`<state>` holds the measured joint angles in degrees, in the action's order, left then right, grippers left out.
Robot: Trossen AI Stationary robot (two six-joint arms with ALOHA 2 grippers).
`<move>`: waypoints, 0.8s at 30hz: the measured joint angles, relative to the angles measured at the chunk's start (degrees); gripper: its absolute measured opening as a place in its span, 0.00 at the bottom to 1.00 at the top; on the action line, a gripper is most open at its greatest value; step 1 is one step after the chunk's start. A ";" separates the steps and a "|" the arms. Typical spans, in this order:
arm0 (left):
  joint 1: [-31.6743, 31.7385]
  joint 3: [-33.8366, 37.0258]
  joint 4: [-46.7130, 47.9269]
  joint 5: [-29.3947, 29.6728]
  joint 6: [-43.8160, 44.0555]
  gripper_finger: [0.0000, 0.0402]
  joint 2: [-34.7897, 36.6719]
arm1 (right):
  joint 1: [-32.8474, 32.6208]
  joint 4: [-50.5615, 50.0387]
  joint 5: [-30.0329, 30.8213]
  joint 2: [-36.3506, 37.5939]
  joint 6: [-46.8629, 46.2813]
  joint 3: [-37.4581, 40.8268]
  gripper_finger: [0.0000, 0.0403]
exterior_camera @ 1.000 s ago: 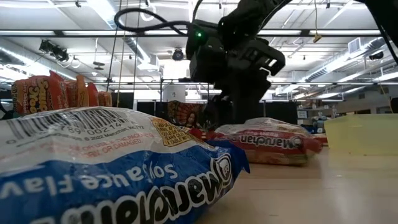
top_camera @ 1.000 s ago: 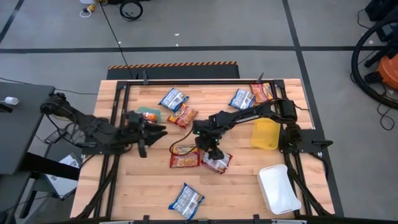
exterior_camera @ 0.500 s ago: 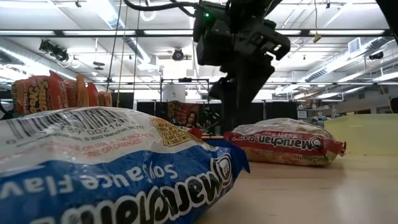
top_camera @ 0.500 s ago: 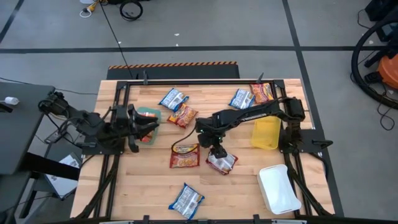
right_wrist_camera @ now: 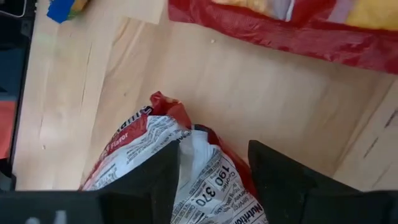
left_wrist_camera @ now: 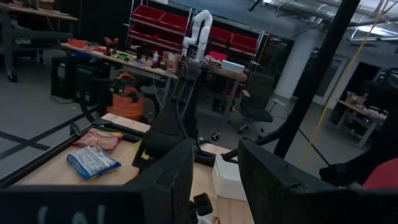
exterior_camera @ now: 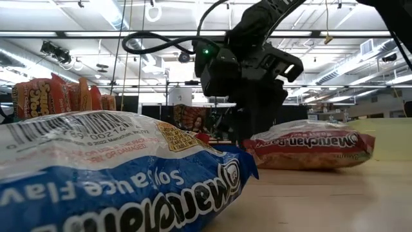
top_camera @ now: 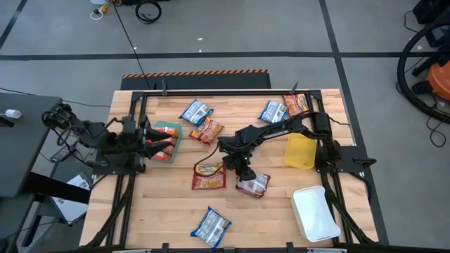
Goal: Sort Maruchan noodles
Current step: Put the red noodle pack into the yellow bin
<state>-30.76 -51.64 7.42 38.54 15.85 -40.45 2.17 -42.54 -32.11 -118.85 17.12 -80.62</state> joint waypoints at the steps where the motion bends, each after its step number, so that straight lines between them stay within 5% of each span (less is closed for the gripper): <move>1: 0.00 0.00 0.81 -0.02 -0.02 0.33 0.60 | -0.03 -0.36 -0.14 -0.02 0.03 0.00 0.47; 12: 0.00 0.00 4.92 -0.04 -5.63 0.33 5.49 | -0.33 -2.97 1.13 1.97 -5.35 0.08 0.04; 19: 0.00 0.00 4.94 0.18 -7.64 0.33 7.39 | -2.17 -6.47 12.31 11.94 -13.37 0.20 0.01; 24: 0.02 0.00 4.95 0.67 -7.73 0.33 7.59 | -5.25 -11.79 27.21 24.42 -20.00 0.14 0.01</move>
<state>-30.74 -51.64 12.37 39.21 8.12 -32.86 -3.08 -54.33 -4.90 -94.44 -2.88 -80.48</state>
